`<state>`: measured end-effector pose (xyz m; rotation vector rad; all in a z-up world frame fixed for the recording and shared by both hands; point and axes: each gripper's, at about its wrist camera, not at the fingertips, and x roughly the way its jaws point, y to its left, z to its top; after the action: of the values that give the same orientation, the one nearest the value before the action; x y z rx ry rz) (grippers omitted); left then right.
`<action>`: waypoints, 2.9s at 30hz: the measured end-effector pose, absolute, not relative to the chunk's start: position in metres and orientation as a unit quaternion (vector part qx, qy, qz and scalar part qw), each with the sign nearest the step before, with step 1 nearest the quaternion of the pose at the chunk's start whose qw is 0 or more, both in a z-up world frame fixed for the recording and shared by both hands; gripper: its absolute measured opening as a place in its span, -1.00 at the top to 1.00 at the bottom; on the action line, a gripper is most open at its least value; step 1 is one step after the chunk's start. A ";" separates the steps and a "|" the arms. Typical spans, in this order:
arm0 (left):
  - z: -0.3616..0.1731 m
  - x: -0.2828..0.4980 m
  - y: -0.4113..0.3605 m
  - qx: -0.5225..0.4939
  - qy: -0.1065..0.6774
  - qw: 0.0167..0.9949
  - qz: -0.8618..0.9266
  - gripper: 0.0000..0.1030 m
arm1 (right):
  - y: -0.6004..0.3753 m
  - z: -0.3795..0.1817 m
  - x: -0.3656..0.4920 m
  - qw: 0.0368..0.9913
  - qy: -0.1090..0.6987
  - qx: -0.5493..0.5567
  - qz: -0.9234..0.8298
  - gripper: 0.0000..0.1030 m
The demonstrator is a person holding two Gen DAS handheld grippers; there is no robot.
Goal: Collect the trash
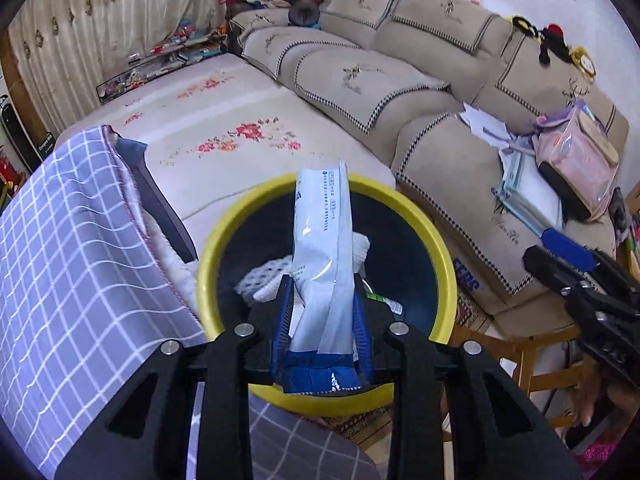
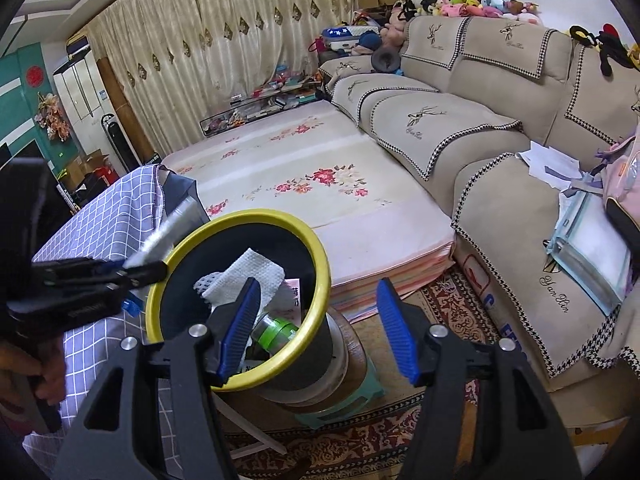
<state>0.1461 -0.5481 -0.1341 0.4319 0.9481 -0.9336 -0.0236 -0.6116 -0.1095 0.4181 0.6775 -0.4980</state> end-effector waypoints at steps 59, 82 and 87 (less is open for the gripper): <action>-0.019 0.005 -0.035 -0.027 0.284 0.954 -0.089 -0.91 | -0.344 -0.001 -0.041 0.967 0.249 0.041 -0.042 -0.88; -0.017 0.009 -0.043 -0.015 0.290 0.953 -0.091 -0.91 | -0.343 -0.011 -0.032 0.964 0.258 0.051 -0.037 -0.88; -0.017 0.009 -0.044 -0.015 0.290 0.953 -0.091 -0.91 | -0.343 -0.011 -0.032 0.964 0.258 0.051 -0.037 -0.88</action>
<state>0.0095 -0.0437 -0.0171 -0.0303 0.5896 -0.1852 -0.0324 -0.3430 -0.0108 0.1030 0.5217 -0.0759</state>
